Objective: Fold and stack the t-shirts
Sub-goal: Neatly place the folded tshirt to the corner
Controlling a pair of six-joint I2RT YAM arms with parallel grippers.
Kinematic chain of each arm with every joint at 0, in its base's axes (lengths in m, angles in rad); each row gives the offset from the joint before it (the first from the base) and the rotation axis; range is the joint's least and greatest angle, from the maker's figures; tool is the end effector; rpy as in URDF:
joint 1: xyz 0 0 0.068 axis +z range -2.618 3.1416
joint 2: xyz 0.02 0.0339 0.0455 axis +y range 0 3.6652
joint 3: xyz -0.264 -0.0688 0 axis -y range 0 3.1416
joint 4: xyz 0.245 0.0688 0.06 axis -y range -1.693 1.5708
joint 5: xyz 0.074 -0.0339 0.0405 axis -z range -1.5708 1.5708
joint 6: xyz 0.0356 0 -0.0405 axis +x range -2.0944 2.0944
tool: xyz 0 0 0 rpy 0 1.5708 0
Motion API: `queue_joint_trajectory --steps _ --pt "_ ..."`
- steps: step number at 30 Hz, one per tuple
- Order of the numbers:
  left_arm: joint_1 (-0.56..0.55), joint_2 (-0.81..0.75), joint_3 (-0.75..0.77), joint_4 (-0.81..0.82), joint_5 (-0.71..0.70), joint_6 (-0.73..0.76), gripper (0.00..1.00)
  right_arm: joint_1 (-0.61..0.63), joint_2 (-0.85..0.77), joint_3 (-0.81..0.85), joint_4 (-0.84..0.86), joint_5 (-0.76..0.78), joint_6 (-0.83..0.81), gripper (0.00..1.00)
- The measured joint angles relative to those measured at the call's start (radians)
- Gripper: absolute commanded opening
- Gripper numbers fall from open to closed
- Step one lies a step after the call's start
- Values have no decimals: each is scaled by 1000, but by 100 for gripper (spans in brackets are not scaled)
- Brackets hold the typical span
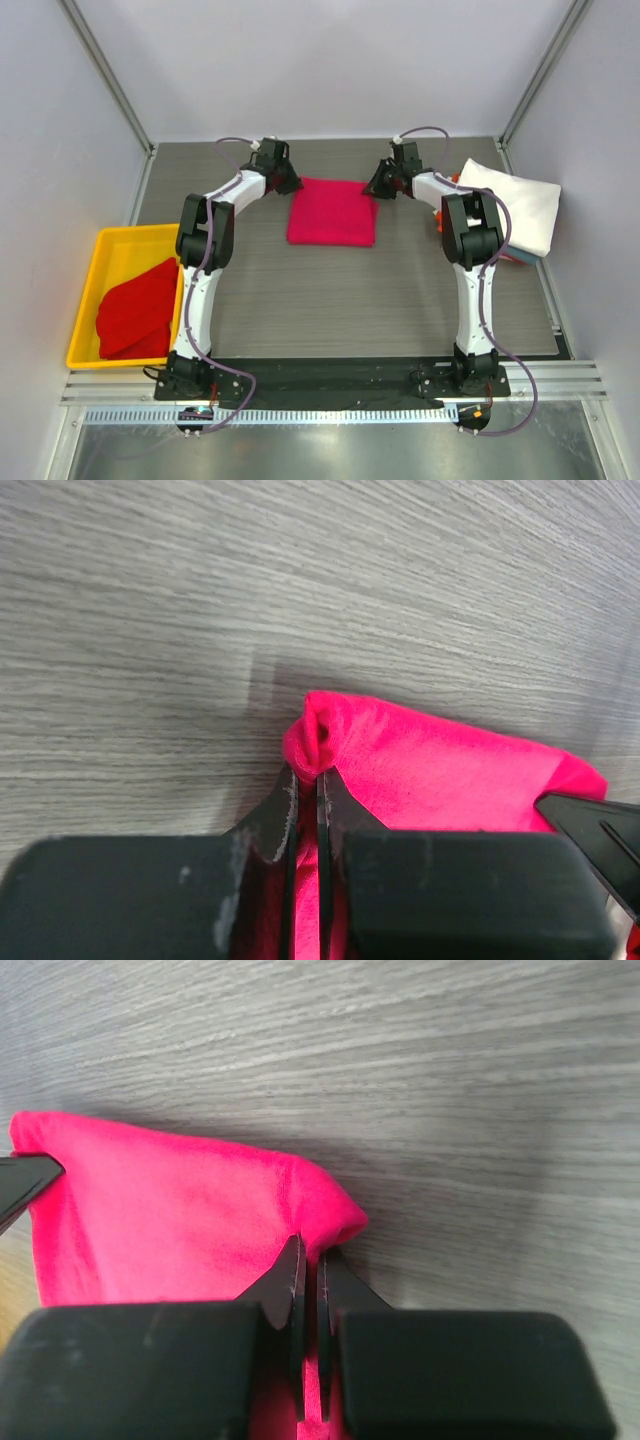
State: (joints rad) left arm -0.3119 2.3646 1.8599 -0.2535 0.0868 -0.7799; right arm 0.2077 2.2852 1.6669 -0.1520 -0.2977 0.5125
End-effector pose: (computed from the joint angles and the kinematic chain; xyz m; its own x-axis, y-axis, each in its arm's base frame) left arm 0.5046 -0.1659 0.1574 -0.7224 -0.5032 -0.4743 -0.2003 0.8088 -0.5530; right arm 0.4919 0.1143 0.1446 -0.7915 0.3123 -0.5253 -0.0172 0.8479 0.5299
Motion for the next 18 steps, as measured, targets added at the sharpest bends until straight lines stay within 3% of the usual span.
queue_joint_trajectory --steps 7,18 --pt "-2 -117 -164 28 16 0 0 6 -156 -155 25 27 -15 1" --pt "-56 -452 -259 85 55 53 0 6 -613 -354 60 113 -40 1"
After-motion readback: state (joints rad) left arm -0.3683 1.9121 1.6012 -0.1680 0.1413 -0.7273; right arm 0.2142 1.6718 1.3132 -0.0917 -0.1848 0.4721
